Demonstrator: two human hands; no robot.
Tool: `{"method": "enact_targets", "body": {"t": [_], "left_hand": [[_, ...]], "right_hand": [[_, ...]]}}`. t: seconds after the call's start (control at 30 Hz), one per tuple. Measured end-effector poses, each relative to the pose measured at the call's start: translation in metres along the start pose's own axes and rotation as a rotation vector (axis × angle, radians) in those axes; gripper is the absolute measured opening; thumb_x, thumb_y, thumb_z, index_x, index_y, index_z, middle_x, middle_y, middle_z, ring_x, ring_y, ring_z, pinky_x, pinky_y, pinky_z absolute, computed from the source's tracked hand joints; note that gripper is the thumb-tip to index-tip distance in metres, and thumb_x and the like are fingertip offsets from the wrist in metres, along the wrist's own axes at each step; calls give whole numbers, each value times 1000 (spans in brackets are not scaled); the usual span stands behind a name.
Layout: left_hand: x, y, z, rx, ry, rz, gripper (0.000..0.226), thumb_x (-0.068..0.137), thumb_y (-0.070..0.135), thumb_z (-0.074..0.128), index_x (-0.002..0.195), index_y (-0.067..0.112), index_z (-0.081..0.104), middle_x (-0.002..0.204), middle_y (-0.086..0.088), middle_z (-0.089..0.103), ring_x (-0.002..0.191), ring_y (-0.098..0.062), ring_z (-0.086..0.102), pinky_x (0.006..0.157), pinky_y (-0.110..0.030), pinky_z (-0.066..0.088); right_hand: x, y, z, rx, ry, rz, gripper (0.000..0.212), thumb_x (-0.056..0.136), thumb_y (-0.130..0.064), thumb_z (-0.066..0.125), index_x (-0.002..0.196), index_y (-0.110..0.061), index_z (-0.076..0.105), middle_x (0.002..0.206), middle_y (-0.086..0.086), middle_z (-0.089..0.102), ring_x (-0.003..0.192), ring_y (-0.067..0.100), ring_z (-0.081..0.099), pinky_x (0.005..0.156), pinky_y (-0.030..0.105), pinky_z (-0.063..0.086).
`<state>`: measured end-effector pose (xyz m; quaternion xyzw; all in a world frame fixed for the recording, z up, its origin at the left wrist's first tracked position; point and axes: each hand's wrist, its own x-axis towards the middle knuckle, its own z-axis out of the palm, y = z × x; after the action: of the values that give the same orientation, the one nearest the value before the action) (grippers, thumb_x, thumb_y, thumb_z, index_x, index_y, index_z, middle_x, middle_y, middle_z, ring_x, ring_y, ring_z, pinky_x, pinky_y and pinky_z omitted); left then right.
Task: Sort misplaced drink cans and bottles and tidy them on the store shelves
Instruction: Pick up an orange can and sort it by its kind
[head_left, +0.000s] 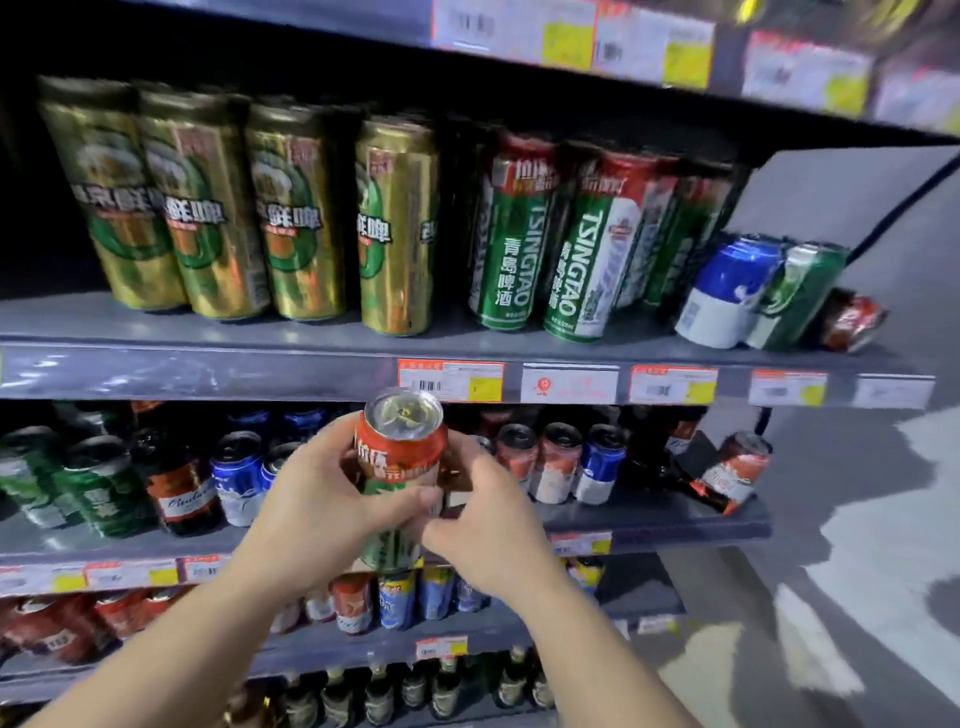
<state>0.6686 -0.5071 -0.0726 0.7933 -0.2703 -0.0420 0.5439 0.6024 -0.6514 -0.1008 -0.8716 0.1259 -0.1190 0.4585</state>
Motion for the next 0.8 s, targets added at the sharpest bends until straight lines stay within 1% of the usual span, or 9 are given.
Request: {"method": "enact_targets", "body": {"t": [0.1,0.17,0.27,0.37,0.43,0.47,0.6,0.7,0.8], "left_hand": [[11,39,9,-66,-27,77,41,59,22,90,94,29,69,85,14,74,76,0,67,64,-8,47],[21,71,24,-105,-25,128,35,62,25,89,91,29,70,84,13,74,77,-1,67,64,-11,49],[35,121,57,-175,-8,212,37,64,26,87,97,28,69,86,13,73,79,1,66,64,-10,47],[52,158,89,-203,-33,292,58,63,29,88,116,28,63,99,15,70,93,3,64,76,-13,48],[65,167,97,-194,-5,255,77,64,38,86,131,31,50,119,16,61,107,1,59,83,-16,47],[70,166,96,-166,48,225,79,65,43,84,134,32,47,123,15,57,110,-1,56,84,-17,46],[85,142,88,2,248,123,59,74,45,78,124,25,55,121,13,57,108,-5,55,90,-28,46],[96,127,87,110,179,103,39,78,42,76,110,28,60,105,14,62,96,-5,60,82,-29,50],[105,120,91,208,76,117,27,81,39,74,104,28,62,96,14,63,90,-3,61,76,-25,50]], "right_hand": [[-9,-15,-43,42,74,-44,65,65,-39,77,123,-49,48,105,-19,68,96,4,65,86,37,54],[-13,-24,-76,43,116,-71,73,62,-44,81,125,-51,45,106,-20,69,95,3,66,85,36,55],[-19,-31,-132,-40,190,-84,77,66,-46,82,128,-55,36,102,-31,61,90,-11,58,74,18,49],[-17,-31,-186,-48,328,-107,71,71,-41,81,127,-52,37,100,-38,54,87,-20,53,65,8,41],[-9,-28,-212,-35,416,-92,70,72,-40,81,128,-45,40,101,-34,56,89,-13,56,66,12,41],[-4,-24,-221,-21,459,-91,71,72,-39,82,130,-40,42,102,-31,58,90,-10,56,69,15,42],[26,-16,-236,35,529,-57,73,73,-39,81,135,-33,43,107,-23,62,98,2,60,83,28,48],[54,-14,-230,-45,536,0,73,75,-46,78,136,-31,42,109,-18,61,99,10,59,78,32,46],[79,-11,-225,-111,543,55,74,76,-51,75,137,-26,42,121,-12,62,109,18,60,81,35,47]]}}
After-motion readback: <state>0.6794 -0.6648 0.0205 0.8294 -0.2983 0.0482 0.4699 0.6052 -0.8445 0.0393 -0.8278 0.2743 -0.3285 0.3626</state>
